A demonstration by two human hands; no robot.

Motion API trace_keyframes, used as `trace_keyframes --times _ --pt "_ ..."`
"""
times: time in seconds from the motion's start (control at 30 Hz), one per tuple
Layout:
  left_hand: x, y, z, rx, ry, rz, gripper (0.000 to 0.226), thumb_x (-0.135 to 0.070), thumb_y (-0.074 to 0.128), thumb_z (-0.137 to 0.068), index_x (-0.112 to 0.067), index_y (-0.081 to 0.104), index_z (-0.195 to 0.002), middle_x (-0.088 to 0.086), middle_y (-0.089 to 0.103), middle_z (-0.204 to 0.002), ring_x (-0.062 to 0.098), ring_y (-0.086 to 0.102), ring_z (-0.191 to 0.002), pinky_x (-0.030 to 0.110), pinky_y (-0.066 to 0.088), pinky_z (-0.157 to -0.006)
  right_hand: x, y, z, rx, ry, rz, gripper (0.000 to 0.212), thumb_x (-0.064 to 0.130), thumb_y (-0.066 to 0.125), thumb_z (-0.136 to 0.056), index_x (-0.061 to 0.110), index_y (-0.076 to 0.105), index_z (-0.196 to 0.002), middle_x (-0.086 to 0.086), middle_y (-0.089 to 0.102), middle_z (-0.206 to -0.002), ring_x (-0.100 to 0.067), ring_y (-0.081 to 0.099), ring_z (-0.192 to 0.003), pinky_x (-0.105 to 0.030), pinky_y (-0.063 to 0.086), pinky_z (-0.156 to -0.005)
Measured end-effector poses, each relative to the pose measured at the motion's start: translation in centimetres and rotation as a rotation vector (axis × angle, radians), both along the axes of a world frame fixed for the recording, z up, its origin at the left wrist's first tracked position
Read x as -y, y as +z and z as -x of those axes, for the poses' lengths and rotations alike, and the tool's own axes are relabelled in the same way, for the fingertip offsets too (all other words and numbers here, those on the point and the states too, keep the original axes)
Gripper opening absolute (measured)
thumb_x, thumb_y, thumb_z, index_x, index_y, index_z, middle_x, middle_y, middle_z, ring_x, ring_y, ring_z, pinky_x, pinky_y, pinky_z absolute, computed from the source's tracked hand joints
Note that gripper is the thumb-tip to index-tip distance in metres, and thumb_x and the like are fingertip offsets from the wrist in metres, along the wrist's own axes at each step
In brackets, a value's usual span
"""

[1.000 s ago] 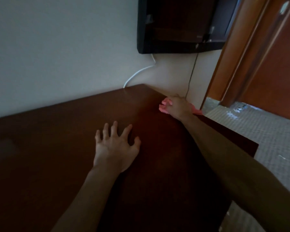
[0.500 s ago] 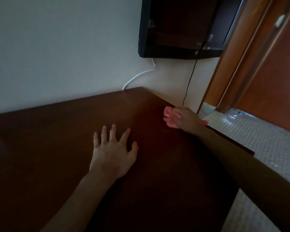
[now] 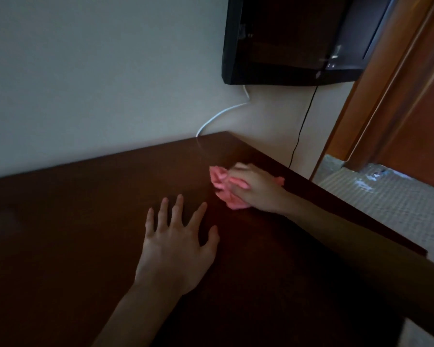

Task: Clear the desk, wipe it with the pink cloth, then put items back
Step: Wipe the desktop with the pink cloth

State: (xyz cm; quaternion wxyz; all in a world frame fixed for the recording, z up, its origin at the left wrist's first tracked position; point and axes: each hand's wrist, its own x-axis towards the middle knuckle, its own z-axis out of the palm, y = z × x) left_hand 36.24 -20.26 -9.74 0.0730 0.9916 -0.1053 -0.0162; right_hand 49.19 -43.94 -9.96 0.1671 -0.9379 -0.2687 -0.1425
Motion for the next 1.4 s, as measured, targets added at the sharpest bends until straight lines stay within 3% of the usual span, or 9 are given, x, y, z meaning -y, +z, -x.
trace_keyframes --times 0.17,0.33,0.6,0.77,0.87,1.0,1.13,1.27,1.4 --pt "0.0 -0.3 -0.2 0.017 0.012 0.008 0.067 -0.072 0.007 -0.095 -0.049 -0.009 -0.156 0.000 -0.013 -0.169 0.025 -0.016 -0.154 0.051 -0.005 -0.125 3.2 0.1 -6.3 -0.223 0.471 -0.181 0.028 0.069 0.063 -0.087 0.045 0.052 -0.095 0.027 0.052 -0.107 0.006 0.051 -0.118 -0.019 0.031 -0.105" --pt "0.1 -0.3 -0.3 0.022 0.024 0.010 0.066 -0.073 0.008 -0.095 -0.052 -0.007 -0.155 -0.001 -0.011 -0.169 0.024 -0.015 -0.155 0.050 -0.004 -0.125 0.0 0.9 -12.8 -0.069 -0.498 -0.042 0.049 0.075 0.058 -0.062 0.036 0.070 -0.089 0.018 0.073 -0.110 -0.017 0.068 -0.110 -0.033 0.053 -0.096" --pt "0.2 0.1 0.1 0.021 0.029 0.078 0.063 -0.071 0.021 -0.096 -0.050 0.020 -0.155 0.003 0.011 -0.169 0.028 0.003 -0.156 0.049 0.004 -0.125 -7.9 2.2 -0.1 -0.113 -0.143 0.003 0.039 0.057 0.051 -0.085 0.039 0.067 -0.116 0.002 0.062 -0.115 -0.031 0.062 -0.111 -0.042 0.049 -0.090" --pt "-3.2 2.4 -0.6 0.073 0.145 0.585 0.034 -0.053 0.050 -0.092 -0.032 0.069 -0.112 0.001 0.071 -0.119 0.026 0.063 -0.116 0.039 0.049 -0.100 -3.5 0.1 8.1 -0.019 0.076 0.034 0.022 0.041 0.052 -0.098 0.028 0.068 -0.105 0.012 0.059 -0.104 -0.011 0.058 -0.096 -0.041 0.050 -0.084" --pt "-6.8 2.1 -2.6 0.170 0.185 0.355 0.036 -0.049 0.051 -0.096 -0.031 0.062 -0.126 0.006 0.058 -0.136 0.031 0.050 -0.131 0.044 0.041 -0.110 -1.6 -0.3 10.0 -0.065 0.133 0.026 0.035 0.045 0.046 -0.099 0.031 0.066 -0.124 0.019 0.058 -0.117 -0.003 0.054 -0.105 -0.029 0.042 -0.092" --pt "-8.2 0.4 -5.2 -0.024 0.268 0.037 0.071 -0.077 0.020 -0.093 -0.047 0.015 -0.158 0.007 0.007 -0.169 0.034 0.000 -0.156 0.054 0.003 -0.124 -1.7 -0.2 3.4 -0.019 -0.029 -0.003 0.023 0.044 0.050 -0.095 0.037 0.065 -0.110 0.017 0.055 -0.104 -0.012 0.058 -0.097 -0.045 0.051 -0.085" --pt "-8.4 -0.3 -5.8 -0.022 0.239 -0.013 0.074 -0.079 0.009 -0.092 -0.047 0.004 -0.159 0.007 -0.001 -0.170 0.033 -0.004 -0.156 0.056 0.001 -0.124 -3.7 1.1 -6.5 -0.053 -0.289 -0.053 0.032 0.070 0.048 -0.077 0.053 0.063 -0.100 0.012 0.061 -0.102 -0.019 0.065 -0.100 -0.039 0.052 -0.088" --pt "-8.4 -0.3 -6.0 -0.015 0.241 -0.042 0.073 -0.077 0.009 -0.093 -0.047 0.001 -0.158 0.007 -0.003 -0.170 0.032 -0.007 -0.156 0.054 -0.001 -0.124 -8.6 1.5 -15.5 -0.089 -0.372 -0.028 0.058 0.074 0.055 -0.068 0.028 0.072 -0.099 0.005 0.073 -0.116 -0.025 0.067 -0.113 -0.037 0.053 -0.097" --pt "-8.2 -0.1 -5.8 -0.004 0.236 -0.031 0.073 -0.077 0.010 -0.093 -0.047 0.002 -0.158 0.007 -0.002 -0.170 0.032 -0.006 -0.156 0.053 -0.001 -0.125 -13.6 1.4 -17.3 -0.050 -0.374 0.000 0.045 0.061 0.065 -0.081 0.022 0.071 -0.102 -0.008 0.068 -0.120 -0.032 0.062 -0.117 -0.036 0.049 -0.097"
